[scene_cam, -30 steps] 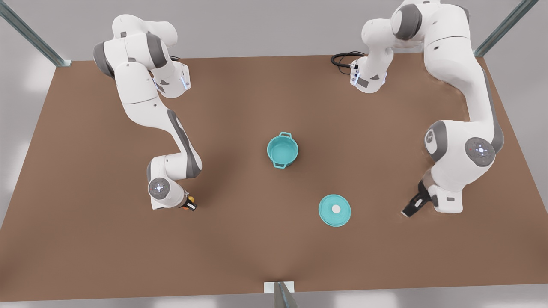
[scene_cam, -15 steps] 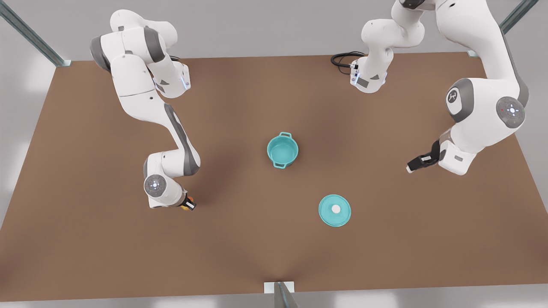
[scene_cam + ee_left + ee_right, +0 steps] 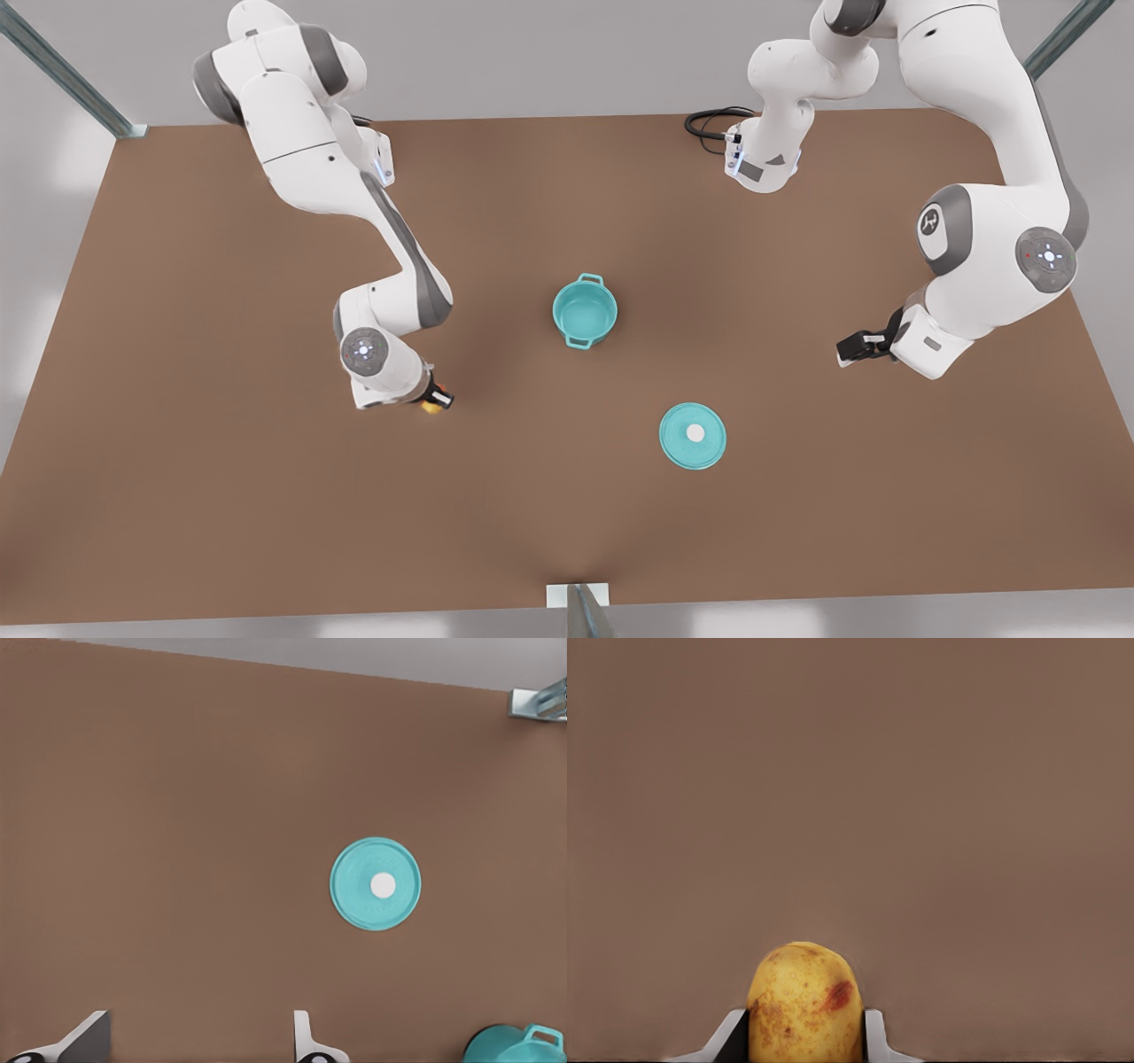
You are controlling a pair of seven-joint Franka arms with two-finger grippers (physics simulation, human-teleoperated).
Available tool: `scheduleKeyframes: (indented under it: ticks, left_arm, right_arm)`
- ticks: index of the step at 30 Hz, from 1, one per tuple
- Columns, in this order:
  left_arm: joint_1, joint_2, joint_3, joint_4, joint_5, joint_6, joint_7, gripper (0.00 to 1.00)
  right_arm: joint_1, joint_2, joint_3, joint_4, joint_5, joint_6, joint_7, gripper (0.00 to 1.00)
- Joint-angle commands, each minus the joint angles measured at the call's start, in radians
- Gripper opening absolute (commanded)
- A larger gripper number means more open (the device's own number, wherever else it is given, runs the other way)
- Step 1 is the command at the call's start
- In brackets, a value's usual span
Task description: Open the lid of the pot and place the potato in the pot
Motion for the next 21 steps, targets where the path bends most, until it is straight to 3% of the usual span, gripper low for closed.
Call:
scheduleKeyframes:
  ticks: [1, 21]
  left_arm:
    - [0.000, -0.001, -0.001, 0.001, 0.001, 0.001, 0.151, 1.00]
    - [-0.006, 0.001, -0.001, -0.003, 0.002, 0.010, 0.151, 1.00]
  right_arm:
    - [0.032, -0.012, 0.000, 0.001, 0.022, -0.036, 0.131, 0.53]
    - [0.405, -0.049, -0.009, 0.072, 0.126, -0.097, 0.481, 0.53]
